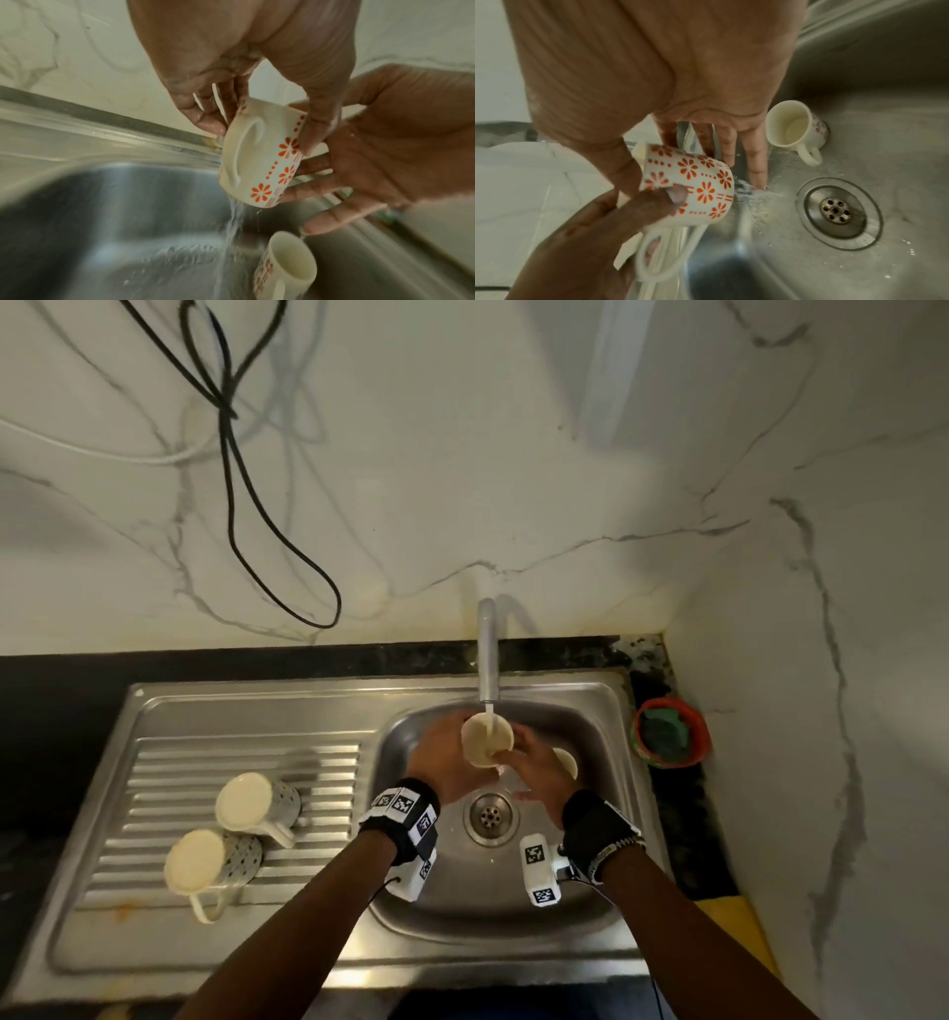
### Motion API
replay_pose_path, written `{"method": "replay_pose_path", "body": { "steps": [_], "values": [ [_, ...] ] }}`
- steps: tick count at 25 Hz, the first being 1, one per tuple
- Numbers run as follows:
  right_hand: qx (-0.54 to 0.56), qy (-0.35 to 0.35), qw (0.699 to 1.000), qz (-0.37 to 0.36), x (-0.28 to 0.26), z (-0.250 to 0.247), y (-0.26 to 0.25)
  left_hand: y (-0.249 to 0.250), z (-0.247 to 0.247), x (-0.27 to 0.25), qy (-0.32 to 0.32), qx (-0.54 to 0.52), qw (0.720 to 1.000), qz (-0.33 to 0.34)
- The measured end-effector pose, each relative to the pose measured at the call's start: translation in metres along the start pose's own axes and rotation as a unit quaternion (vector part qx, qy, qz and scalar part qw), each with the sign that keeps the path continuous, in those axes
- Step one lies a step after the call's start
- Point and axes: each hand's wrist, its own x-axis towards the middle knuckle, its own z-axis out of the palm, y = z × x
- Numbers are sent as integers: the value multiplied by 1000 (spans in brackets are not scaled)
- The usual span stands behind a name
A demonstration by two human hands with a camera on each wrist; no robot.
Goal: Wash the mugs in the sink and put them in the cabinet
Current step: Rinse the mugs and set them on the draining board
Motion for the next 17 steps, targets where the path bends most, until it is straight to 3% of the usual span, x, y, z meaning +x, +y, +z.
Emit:
{"method": "replay_pose_path", "body": {
  "steps": [3,6,8,15,17],
  "values": [
    [53,9,998,-39,2,8,-16,6,-18,5,55,-94,994,16],
    [54,26,997,-56,5,12,-22,4,-10,6,28,-268,963,-8],
    [28,44,996,-69,7,11,-20,-1,-1,5,17,-329,944,-24],
    [-115,46,985,-121,-5,3,-21,-8,5,1,-12,-347,938,-19],
    [-226,115,945,-207,-11,0,-23,-5,-1,2,-11,-342,940,-12]
  ]
}}
